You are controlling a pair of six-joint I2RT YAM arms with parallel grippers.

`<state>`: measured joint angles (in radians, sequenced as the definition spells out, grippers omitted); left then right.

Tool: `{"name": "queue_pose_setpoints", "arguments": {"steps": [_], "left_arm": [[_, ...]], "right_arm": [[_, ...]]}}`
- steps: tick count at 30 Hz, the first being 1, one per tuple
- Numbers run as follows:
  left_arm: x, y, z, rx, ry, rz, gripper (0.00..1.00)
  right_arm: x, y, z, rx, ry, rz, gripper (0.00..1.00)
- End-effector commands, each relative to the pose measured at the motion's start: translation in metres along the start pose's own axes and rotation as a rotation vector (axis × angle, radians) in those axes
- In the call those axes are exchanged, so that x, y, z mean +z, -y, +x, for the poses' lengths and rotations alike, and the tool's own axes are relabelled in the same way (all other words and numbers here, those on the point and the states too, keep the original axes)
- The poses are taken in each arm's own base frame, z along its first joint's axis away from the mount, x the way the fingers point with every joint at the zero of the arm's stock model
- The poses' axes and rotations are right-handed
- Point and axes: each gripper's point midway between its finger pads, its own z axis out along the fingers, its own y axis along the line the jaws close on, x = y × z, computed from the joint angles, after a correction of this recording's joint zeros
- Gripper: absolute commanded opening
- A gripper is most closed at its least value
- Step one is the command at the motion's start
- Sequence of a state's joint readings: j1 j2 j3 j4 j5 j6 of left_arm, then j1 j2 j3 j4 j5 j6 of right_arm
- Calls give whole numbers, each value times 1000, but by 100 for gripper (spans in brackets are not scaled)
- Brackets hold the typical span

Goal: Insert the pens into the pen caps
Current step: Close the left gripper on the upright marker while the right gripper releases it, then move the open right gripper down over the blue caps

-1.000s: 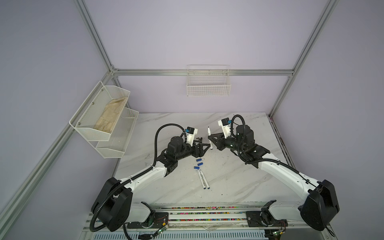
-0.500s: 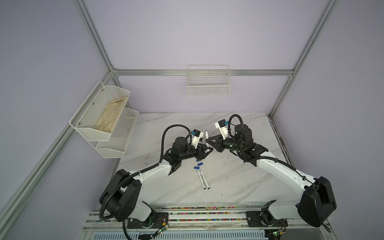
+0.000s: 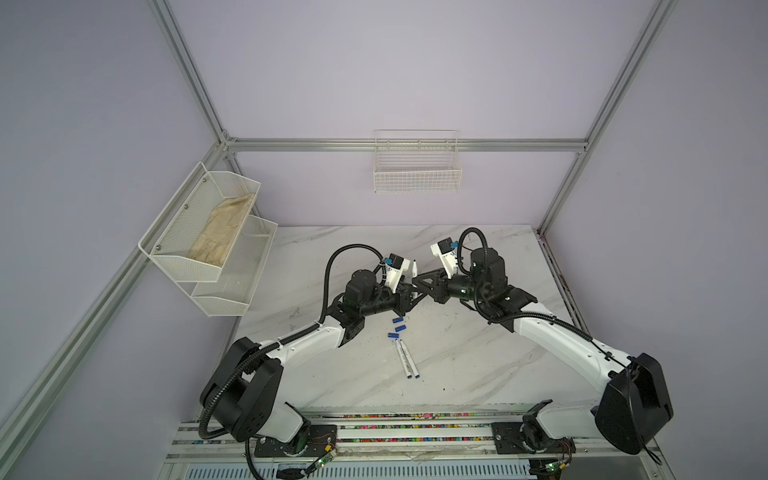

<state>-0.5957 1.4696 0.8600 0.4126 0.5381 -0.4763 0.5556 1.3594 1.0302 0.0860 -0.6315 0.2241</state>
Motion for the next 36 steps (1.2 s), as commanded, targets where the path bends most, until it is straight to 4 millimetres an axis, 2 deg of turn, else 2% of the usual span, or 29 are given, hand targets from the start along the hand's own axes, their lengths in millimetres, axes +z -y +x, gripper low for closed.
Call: {"name": "queue_pose_setpoints", "arguments": {"steps": [1,4,6,7,8,9,10,13,16,19,21,27,31,36], "left_arm": [[-7,17,-57,61,141,13,6],[-12,14,-59,52,169,-3,0],[-15,-2,-53,29,177,-75,0],[-25,-5,-58,25,209,-129,0],[-30,-16,-55,7,219,-195,0],[-36,-31,-50,-18,234,-276,0],[-47,-51,-45,-56,255,-384,0],[-87,-103,-22,-180,304,-691,0],[-125,-135,4,-292,332,-893,0],[-138,-140,12,-305,329,-941,0],[-140,-140,12,-301,324,-950,0],[-142,-135,5,-267,310,-950,0],[-142,-134,7,-268,302,-942,0],[-144,-132,12,-276,292,-937,0]], "right_arm": [[-8,-8,-5,-6,14,-22,0],[-7,-1,-2,9,6,11,0],[-5,12,7,-9,-33,71,0],[-4,16,14,-17,-66,82,12],[-2,18,19,-12,-90,88,28],[2,23,28,-5,-123,101,40],[4,26,35,-1,-147,118,47],[10,29,55,-7,-203,161,53],[21,31,85,-36,-308,209,53],[36,39,117,-69,-418,282,53],[47,48,129,-63,-463,320,53],[74,72,144,-23,-510,408,56],[90,82,160,-26,-572,447,62],[104,99,174,-25,-619,522,64]]}}
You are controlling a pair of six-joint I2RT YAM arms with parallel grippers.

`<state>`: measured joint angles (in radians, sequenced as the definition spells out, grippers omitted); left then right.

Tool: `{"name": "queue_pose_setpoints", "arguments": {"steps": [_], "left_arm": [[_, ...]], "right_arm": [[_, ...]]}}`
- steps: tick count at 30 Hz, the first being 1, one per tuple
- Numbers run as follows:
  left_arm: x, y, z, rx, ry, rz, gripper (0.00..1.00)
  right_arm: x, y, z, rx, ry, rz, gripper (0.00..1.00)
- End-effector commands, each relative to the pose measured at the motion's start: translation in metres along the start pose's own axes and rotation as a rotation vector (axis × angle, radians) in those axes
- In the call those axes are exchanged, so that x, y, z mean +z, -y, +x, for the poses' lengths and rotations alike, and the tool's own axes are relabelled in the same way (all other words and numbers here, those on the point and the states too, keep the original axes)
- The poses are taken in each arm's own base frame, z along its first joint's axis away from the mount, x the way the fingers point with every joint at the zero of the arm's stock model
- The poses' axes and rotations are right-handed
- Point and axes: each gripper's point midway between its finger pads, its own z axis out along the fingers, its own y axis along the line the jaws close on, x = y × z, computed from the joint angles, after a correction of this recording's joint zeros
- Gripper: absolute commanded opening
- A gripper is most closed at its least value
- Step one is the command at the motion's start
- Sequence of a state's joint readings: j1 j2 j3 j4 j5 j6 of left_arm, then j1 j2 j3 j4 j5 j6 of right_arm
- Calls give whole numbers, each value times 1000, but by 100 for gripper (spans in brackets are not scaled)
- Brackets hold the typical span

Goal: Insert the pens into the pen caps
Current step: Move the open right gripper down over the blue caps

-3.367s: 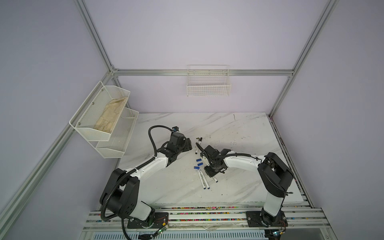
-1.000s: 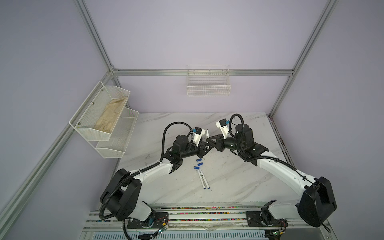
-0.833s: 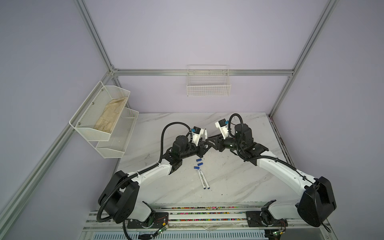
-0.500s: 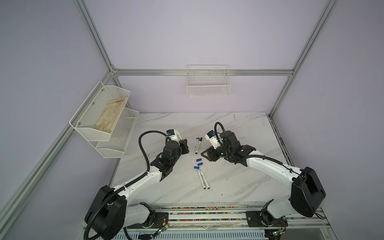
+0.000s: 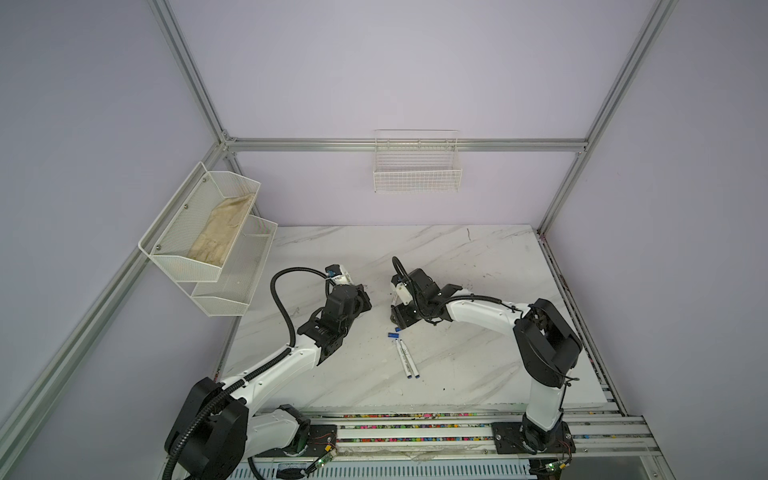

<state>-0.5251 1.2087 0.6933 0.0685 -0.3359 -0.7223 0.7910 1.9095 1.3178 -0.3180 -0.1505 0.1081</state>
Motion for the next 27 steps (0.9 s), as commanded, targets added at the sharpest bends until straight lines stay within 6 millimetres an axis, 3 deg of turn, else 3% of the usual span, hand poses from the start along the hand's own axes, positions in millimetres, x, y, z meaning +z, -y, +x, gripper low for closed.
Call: {"name": "queue_pose_setpoints", "arguments": {"steps": [1,11,20,27], "left_arm": [[-7,-6,2,-5,10,-4,0],[-7,-3,3,13,-3,8,0],[-1,3,6,18,-25,23,0],[3,7,8,14,-35,34,0]], "right_arm": [[11,10,7,10,-49,89,64],[32,33,6,11,-62,243,63],[22,43,25,32,-85,289,63],[5,66,42,106,-91,349,63]]}}
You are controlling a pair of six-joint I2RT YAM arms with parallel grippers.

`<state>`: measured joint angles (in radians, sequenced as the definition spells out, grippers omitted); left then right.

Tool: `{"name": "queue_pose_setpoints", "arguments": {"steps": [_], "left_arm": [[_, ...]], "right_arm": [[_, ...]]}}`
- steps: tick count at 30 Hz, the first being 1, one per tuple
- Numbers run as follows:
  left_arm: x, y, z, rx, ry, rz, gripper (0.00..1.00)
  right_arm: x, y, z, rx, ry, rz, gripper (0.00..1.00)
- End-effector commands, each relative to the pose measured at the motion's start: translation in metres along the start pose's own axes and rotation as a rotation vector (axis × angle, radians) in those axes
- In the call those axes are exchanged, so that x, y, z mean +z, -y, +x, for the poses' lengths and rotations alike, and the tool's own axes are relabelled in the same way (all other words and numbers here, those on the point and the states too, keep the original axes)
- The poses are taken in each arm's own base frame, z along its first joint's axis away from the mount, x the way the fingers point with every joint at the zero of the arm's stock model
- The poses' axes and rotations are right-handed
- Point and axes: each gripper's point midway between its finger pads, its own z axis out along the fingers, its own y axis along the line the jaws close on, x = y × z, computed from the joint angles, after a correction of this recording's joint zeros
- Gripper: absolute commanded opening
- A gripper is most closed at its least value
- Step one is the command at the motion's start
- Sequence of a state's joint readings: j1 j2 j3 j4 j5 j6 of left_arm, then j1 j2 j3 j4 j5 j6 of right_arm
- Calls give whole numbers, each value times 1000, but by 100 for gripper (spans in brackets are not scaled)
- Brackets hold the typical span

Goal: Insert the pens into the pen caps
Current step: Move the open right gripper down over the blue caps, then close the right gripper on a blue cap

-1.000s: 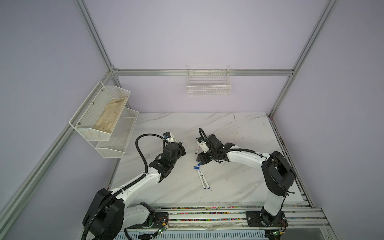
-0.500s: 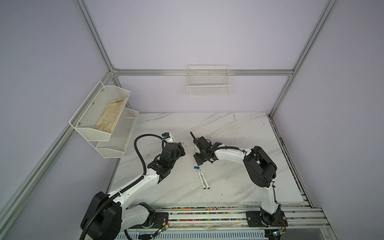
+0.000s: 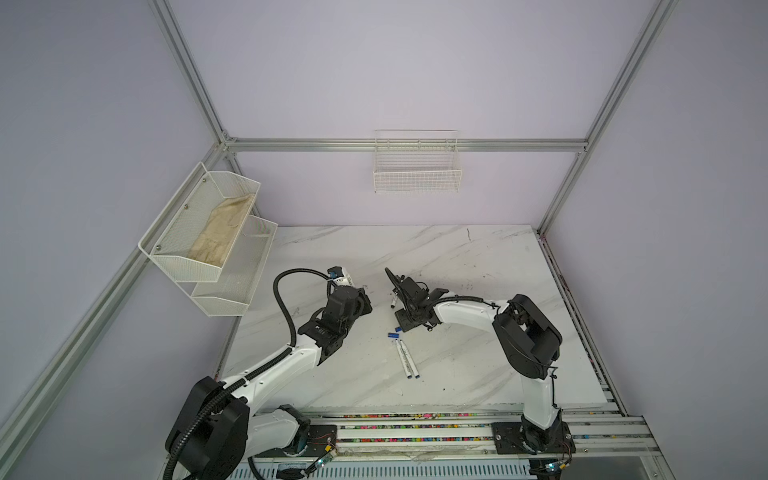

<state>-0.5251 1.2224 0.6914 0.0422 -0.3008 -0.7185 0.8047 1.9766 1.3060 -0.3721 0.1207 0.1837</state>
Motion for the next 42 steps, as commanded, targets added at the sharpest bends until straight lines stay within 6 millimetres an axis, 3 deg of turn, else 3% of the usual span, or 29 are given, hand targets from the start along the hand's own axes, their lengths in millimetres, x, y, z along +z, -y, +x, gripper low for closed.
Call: {"name": "queue_pose_setpoints", "arguments": {"steps": [1,6,12,17,24,34,42], "left_arm": [[1,8,-5,-2,15,32,0],[3,12,-5,-2,10,42,0],[4,13,-6,-3,12,47,0],[3,13,-6,0,13,45,0],[3,15,-6,5,5,51,0],[4,19,-8,32,1,61,0],[3,16,-2,17,-15,64,0]], "right_arm": [[-9,26,15,62,-35,66,63],[-21,46,13,125,-1,38,63],[-43,33,-18,141,102,-76,63],[-27,26,-27,117,80,-92,63],[1,41,-32,106,49,-41,61],[12,39,-18,107,10,-54,32],[22,42,-22,138,-10,-18,30]]}}
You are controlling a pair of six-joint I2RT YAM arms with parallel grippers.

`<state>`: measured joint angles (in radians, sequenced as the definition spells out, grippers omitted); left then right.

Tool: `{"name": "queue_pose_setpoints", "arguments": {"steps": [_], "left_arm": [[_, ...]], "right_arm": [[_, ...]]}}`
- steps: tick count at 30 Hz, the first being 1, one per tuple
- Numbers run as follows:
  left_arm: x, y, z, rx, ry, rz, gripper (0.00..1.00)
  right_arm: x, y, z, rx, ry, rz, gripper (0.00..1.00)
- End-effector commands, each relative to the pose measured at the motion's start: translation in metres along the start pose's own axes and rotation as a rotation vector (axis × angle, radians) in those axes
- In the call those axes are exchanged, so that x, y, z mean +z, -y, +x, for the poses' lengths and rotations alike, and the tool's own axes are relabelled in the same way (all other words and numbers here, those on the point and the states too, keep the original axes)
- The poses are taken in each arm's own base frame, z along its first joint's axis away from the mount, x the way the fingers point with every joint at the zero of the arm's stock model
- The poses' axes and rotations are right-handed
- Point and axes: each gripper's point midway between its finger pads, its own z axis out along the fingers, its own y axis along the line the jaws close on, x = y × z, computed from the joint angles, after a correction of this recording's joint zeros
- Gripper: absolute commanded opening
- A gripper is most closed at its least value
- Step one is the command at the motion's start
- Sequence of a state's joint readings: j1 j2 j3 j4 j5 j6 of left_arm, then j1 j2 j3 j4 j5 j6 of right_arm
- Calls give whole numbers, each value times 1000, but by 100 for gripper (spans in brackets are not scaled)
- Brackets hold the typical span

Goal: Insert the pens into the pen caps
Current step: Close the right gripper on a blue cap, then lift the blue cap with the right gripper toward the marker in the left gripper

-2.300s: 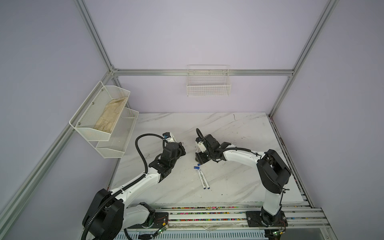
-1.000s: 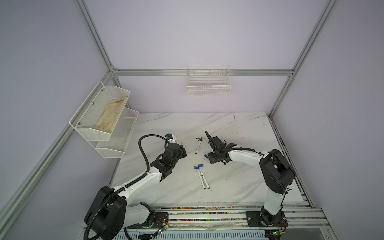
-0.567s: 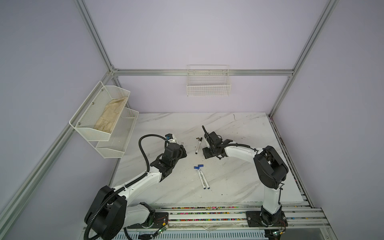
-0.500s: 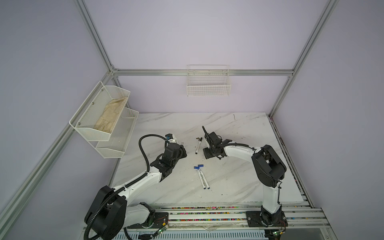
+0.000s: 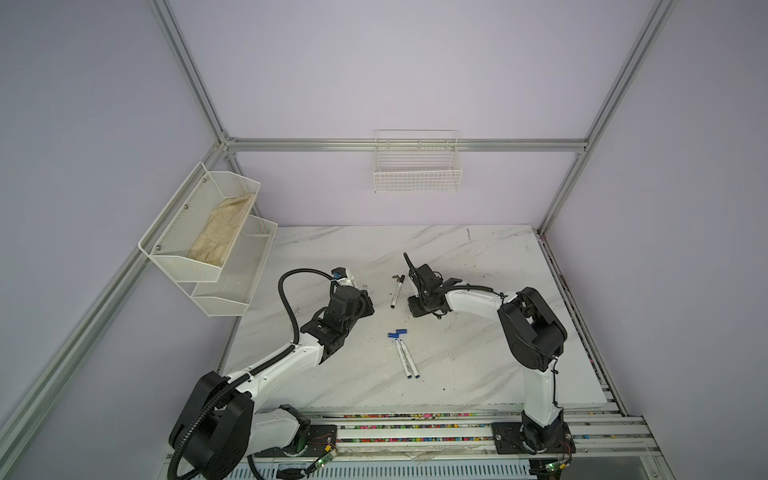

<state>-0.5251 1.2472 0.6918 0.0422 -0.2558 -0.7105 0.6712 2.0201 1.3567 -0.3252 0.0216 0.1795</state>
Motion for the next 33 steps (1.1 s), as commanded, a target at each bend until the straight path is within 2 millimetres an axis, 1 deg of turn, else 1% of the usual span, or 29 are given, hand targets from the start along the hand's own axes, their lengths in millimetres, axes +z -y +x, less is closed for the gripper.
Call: {"name": "queue_pose_setpoints", "arguments": {"steps": [1,7,10,12,13,14,16,18,20,21,23,24,25,28,30,31,32,33], "left_arm": [[-3,13,-12,4,30,43,0],[-3,17,-8,31,12,65,0],[-2,20,-6,56,1,81,0],[-1,25,-4,74,-11,101,0],[-1,29,-3,85,-19,115,0],[0,33,-2,96,-28,131,0],[1,47,4,136,-51,176,0],[0,66,10,192,-70,240,0],[-4,88,17,252,-88,317,0],[-7,101,21,280,-92,366,0],[-14,122,25,322,-89,454,0],[-17,132,28,334,-86,494,0],[-20,140,29,341,-80,530,0],[-26,160,35,366,-68,608,0],[-28,171,38,382,-67,647,0],[-31,177,41,391,-72,669,0],[-33,182,40,395,-70,686,0],[-27,185,49,406,-94,688,0]], "right_arm": [[9,7,7,15,-37,47,30],[18,9,14,-1,-67,55,21],[18,2,12,3,-60,20,9],[9,-4,2,13,-32,-16,3],[1,-6,-7,21,-2,-32,0],[-9,-9,-16,30,31,-49,0],[-42,-13,-44,59,128,-108,0],[-86,-15,-74,96,258,-195,0],[-133,-11,-96,151,399,-281,0],[-156,-6,-104,186,467,-315,0],[-188,6,-109,246,566,-330,0],[-200,11,-108,262,609,-331,0],[-210,10,-107,256,645,-346,0],[-221,13,-101,233,693,-344,0],[-225,6,-98,199,715,-385,0],[-243,1,-99,180,760,-431,0],[-251,-5,-98,157,780,-472,0],[-260,-14,-97,121,795,-521,0]]}}
